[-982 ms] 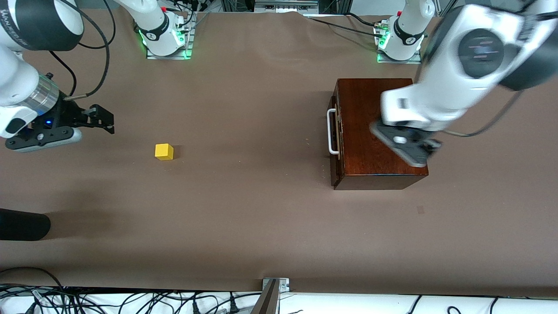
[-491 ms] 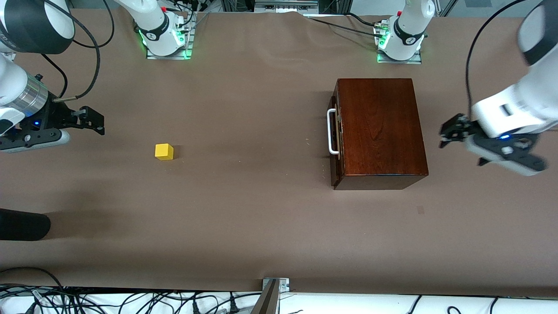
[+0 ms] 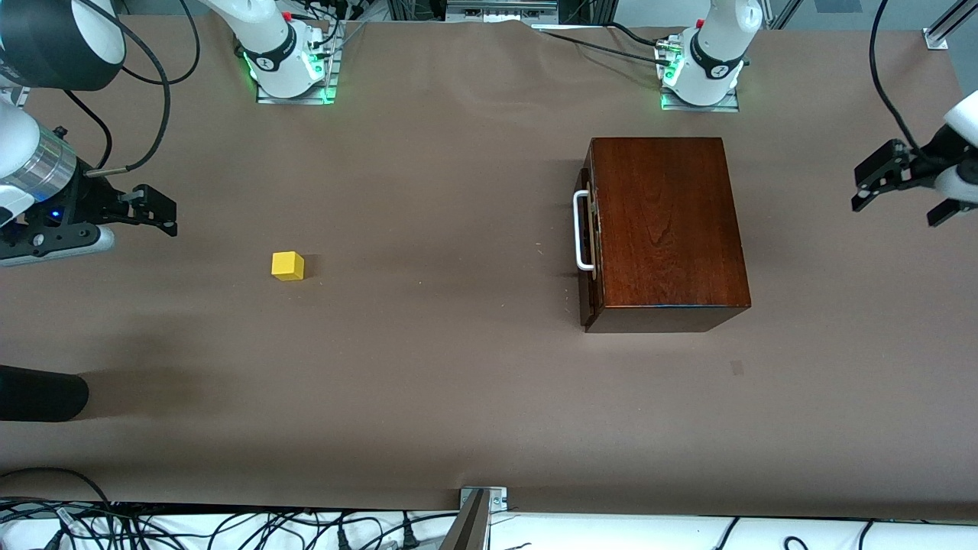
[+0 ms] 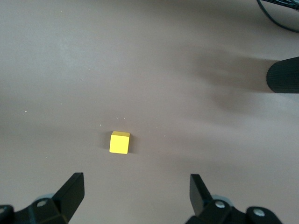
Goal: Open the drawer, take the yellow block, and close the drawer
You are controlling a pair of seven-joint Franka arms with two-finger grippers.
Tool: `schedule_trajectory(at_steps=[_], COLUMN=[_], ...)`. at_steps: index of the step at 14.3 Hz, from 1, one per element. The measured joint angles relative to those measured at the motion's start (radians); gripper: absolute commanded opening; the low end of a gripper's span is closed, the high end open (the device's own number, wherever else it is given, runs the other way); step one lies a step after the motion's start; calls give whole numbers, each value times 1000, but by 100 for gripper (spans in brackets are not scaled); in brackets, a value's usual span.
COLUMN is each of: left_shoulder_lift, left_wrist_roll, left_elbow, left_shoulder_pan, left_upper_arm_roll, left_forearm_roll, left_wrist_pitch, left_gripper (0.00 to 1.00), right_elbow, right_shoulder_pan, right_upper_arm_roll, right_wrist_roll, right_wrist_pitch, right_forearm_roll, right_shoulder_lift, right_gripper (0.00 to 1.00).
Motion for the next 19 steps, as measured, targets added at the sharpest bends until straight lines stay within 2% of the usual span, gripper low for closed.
schedule_trajectory(at_steps=[3, 10, 14, 19], left_shoulder_lift=[-19, -21, -21, -16], left_wrist_roll=[-54, -65, -65, -65], left_elbow=[-18, -26, -27, -38], left_shoulder_pan=[-5, -41, -89, -99], left_upper_arm_roll=[0, 2, 74, 84], left_forearm_roll=[0, 0, 0, 0], left_wrist_pitch=[-54, -59, -59, -60], left_gripper=[100, 100, 100, 100], right_elbow=[0, 15, 25, 25], right_shoulder_pan=[0, 0, 0, 0], right_upper_arm_roll=[0, 0, 0, 0], right_wrist_roll=[0, 0, 0, 0], right_wrist_pitch=[0, 0, 0, 0], right_forearm_roll=[0, 0, 0, 0], right_shoulder_lift=[2, 3, 3, 5], right_gripper=[100, 100, 100, 100])
